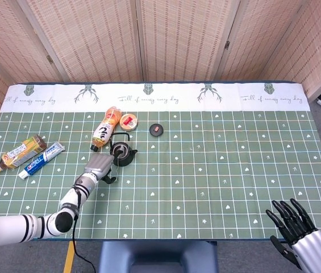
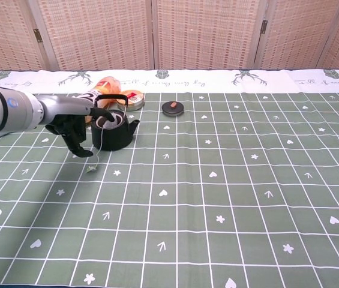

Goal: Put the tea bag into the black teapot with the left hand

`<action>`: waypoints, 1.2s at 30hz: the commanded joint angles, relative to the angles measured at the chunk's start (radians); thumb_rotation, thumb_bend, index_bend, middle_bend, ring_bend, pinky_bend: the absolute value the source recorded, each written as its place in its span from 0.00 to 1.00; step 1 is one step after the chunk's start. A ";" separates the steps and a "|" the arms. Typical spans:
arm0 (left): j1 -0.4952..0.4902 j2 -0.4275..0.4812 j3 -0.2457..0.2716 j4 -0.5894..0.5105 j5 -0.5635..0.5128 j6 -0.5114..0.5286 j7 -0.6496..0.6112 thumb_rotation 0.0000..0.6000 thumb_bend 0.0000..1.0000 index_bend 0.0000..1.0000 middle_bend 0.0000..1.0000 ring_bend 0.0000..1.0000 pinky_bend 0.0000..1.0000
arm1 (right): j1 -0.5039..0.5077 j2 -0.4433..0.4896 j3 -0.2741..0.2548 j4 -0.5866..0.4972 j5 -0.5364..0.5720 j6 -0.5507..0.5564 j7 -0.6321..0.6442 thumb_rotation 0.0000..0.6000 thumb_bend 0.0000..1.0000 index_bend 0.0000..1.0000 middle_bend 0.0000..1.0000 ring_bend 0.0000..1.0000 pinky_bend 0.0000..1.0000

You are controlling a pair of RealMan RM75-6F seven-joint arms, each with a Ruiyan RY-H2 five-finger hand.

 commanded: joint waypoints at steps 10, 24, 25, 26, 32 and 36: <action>-0.001 -0.007 0.018 0.043 0.043 -0.031 -0.057 1.00 0.40 0.00 1.00 1.00 1.00 | 0.001 0.002 0.001 -0.009 0.005 -0.007 -0.004 1.00 0.37 0.00 0.00 0.07 0.00; 0.021 0.007 0.007 0.029 0.129 0.022 -0.117 1.00 0.40 0.00 1.00 1.00 1.00 | 0.001 0.001 0.001 -0.009 0.006 -0.008 -0.008 1.00 0.37 0.00 0.00 0.07 0.00; 0.031 0.023 0.001 0.000 0.152 0.051 -0.123 1.00 0.40 0.00 1.00 1.00 1.00 | 0.001 0.001 0.001 -0.009 0.005 -0.010 -0.010 1.00 0.37 0.00 0.00 0.07 0.00; 0.040 0.039 -0.001 -0.027 0.170 0.073 -0.126 1.00 0.40 0.00 1.00 1.00 1.00 | 0.002 0.000 0.000 -0.010 0.004 -0.012 -0.012 1.00 0.37 0.00 0.00 0.07 0.00; 0.148 0.203 0.044 -0.288 0.361 0.304 -0.093 1.00 0.39 0.00 0.96 0.83 0.91 | -0.001 0.001 0.004 -0.013 0.011 -0.006 -0.009 1.00 0.37 0.00 0.00 0.07 0.00; 0.318 0.298 0.148 -0.419 0.615 0.583 -0.067 1.00 0.39 0.00 0.64 0.53 0.66 | 0.010 0.008 0.019 -0.026 0.045 -0.020 0.014 1.00 0.36 0.00 0.00 0.07 0.00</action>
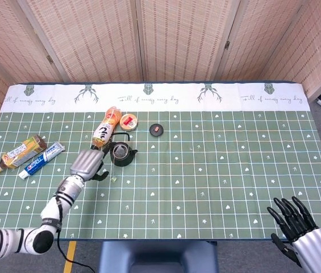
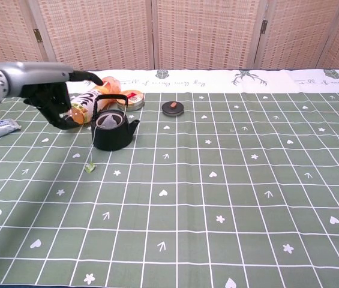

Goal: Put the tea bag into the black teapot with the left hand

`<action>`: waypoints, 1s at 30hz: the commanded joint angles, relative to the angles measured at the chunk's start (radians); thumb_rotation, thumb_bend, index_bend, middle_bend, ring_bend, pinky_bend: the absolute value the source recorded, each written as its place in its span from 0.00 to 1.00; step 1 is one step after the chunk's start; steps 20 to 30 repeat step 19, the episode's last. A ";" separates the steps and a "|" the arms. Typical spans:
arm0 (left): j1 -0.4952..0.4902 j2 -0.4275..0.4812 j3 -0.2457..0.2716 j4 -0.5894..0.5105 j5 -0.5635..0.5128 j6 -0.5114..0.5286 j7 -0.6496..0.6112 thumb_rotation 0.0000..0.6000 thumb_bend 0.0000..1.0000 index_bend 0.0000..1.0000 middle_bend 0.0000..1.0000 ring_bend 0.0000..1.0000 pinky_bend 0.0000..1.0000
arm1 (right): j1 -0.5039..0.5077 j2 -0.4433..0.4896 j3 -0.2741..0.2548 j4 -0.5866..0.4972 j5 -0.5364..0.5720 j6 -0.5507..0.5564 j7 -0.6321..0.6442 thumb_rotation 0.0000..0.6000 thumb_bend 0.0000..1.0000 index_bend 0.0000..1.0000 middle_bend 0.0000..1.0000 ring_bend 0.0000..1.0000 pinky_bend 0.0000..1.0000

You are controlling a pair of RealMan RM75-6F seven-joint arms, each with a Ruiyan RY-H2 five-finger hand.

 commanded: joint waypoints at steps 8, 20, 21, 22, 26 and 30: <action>0.626 0.081 0.269 -0.006 0.644 0.861 0.015 1.00 0.37 0.00 0.15 0.06 0.26 | 0.075 0.044 0.053 -0.102 0.160 -0.176 0.040 1.00 0.37 0.00 0.00 0.07 0.00; 0.802 -0.016 0.295 0.208 0.709 0.827 -0.147 1.00 0.33 0.00 0.01 0.00 0.14 | 0.129 0.070 0.126 -0.161 0.334 -0.306 0.067 1.00 0.37 0.00 0.00 0.07 0.00; 0.802 -0.016 0.295 0.208 0.709 0.827 -0.147 1.00 0.33 0.00 0.01 0.00 0.14 | 0.129 0.070 0.126 -0.161 0.334 -0.306 0.067 1.00 0.37 0.00 0.00 0.07 0.00; 0.802 -0.016 0.295 0.208 0.709 0.827 -0.147 1.00 0.33 0.00 0.01 0.00 0.14 | 0.129 0.070 0.126 -0.161 0.334 -0.306 0.067 1.00 0.37 0.00 0.00 0.07 0.00; 0.802 -0.016 0.295 0.208 0.709 0.827 -0.147 1.00 0.33 0.00 0.01 0.00 0.14 | 0.129 0.070 0.126 -0.161 0.334 -0.306 0.067 1.00 0.37 0.00 0.00 0.07 0.00; 0.802 -0.016 0.295 0.208 0.709 0.827 -0.147 1.00 0.33 0.00 0.01 0.00 0.14 | 0.129 0.070 0.126 -0.161 0.334 -0.306 0.067 1.00 0.37 0.00 0.00 0.07 0.00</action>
